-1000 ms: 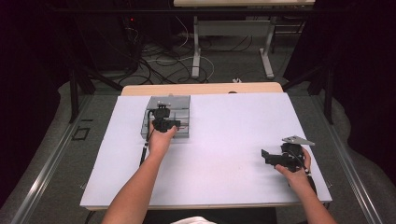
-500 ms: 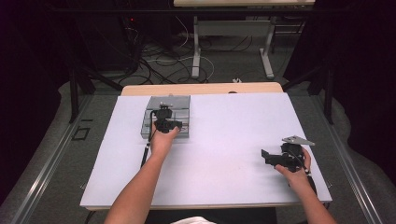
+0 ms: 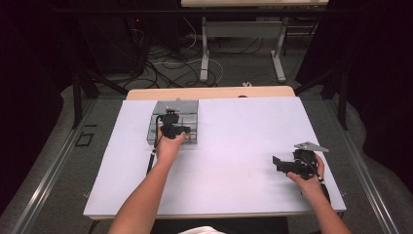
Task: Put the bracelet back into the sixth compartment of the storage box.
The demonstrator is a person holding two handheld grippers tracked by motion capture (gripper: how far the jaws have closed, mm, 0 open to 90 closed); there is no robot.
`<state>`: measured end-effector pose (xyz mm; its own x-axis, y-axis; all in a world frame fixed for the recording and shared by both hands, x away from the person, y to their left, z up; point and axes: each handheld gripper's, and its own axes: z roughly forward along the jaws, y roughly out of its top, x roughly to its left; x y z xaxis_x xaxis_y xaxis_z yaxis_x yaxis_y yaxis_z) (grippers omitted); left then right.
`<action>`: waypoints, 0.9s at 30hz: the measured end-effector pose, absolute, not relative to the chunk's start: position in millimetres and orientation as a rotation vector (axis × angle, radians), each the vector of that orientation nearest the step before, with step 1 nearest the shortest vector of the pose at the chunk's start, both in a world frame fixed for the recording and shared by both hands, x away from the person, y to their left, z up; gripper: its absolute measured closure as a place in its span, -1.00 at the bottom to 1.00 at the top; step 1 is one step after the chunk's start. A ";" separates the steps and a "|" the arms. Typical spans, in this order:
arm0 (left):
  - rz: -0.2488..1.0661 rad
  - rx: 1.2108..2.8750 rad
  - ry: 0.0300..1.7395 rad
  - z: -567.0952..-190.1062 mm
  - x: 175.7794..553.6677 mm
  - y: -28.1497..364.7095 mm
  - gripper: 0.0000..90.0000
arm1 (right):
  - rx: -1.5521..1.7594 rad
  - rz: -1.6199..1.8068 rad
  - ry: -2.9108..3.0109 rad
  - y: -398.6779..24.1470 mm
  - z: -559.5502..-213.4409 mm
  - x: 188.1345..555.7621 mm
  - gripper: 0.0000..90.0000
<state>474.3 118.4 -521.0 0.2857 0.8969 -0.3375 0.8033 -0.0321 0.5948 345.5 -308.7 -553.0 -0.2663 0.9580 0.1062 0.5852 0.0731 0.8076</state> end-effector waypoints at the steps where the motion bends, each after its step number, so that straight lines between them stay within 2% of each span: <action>1: 0.166 1.840 1.528 -520.8 474.3 118.8 0.76 | 1.526 1.073 1.898 -308.7 -553.0 345.5 -1.00; 27: 0.165 1.853 1.451 -509.3 465.9 119.3 0.33 | 1.517 1.069 1.901 -308.1 -553.2 345.3 -1.00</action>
<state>465.9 119.3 -509.3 0.3449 0.8751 -0.3394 0.7763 -0.0627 0.6272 345.3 -308.1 -553.2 -0.2705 0.9575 0.0997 0.5826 0.0803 0.8088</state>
